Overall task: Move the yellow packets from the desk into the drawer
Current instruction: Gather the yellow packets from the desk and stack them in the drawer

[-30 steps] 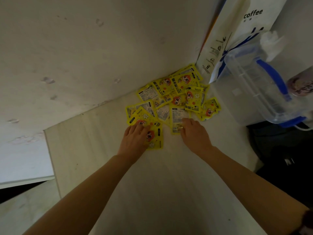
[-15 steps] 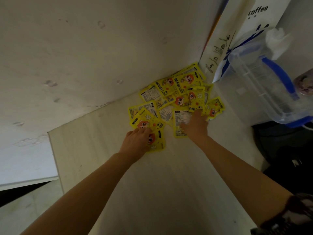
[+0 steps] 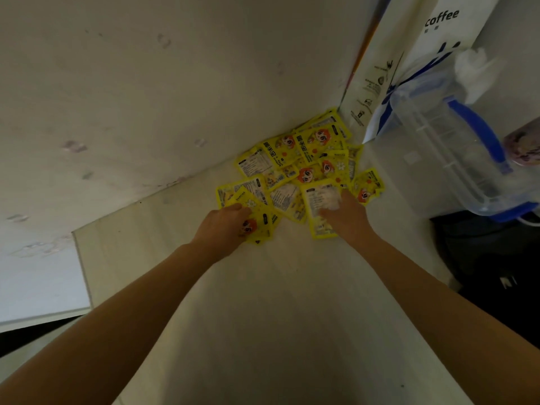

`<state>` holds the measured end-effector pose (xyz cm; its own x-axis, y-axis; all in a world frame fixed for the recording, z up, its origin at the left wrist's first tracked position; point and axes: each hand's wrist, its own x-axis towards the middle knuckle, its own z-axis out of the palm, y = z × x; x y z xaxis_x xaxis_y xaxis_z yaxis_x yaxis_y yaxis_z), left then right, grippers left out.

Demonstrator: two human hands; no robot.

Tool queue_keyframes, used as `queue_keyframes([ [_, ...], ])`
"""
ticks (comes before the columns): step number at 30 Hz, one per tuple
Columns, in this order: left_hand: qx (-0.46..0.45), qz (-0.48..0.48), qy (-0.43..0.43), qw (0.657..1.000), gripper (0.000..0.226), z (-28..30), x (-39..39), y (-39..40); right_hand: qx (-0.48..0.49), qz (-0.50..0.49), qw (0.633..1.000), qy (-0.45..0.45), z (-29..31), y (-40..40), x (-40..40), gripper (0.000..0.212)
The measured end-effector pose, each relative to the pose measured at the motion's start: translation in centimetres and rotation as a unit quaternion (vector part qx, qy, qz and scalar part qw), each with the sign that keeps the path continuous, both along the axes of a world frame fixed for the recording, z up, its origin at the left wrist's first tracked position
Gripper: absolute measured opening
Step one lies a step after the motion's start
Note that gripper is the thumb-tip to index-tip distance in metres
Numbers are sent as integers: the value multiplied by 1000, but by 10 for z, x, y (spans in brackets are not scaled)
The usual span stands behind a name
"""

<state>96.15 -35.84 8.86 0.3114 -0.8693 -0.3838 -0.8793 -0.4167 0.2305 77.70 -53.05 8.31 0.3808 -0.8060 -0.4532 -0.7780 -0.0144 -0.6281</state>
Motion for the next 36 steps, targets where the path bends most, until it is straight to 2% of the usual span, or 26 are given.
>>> queue_keyframes([
  [2, 13, -47, -21, 999, 41, 1, 9, -13, -18, -27, 999, -7, 4, -18, 6, 56],
  [6, 41, -123, -46, 990, 52, -5, 24, -35, -27, -52, 998, 3, 4, -54, 18, 65],
  [13, 20, -180, -55, 982, 52, -21, 29, -46, -35, -12, 992, 123, -10, -73, 33, 77],
  [17, 1, -178, -58, 982, 54, -21, 29, -40, -58, -11, 987, 148, -15, -70, 37, 75],
  [22, -14, -157, -77, 984, 53, -10, 23, -35, -70, -5, 986, 149, -19, -68, 38, 86],
  [26, -31, -147, -105, 983, 39, -9, 19, -30, -49, -24, 989, 136, -20, -67, 38, 98],
  [28, -35, -142, -114, 983, 36, -10, 19, -27, -44, -42, 990, 126, -19, -67, 36, 97],
  [36, -12, -75, -42, 996, 46, -4, 19, -16, -64, -71, 992, 78, -18, -66, 34, 86],
])
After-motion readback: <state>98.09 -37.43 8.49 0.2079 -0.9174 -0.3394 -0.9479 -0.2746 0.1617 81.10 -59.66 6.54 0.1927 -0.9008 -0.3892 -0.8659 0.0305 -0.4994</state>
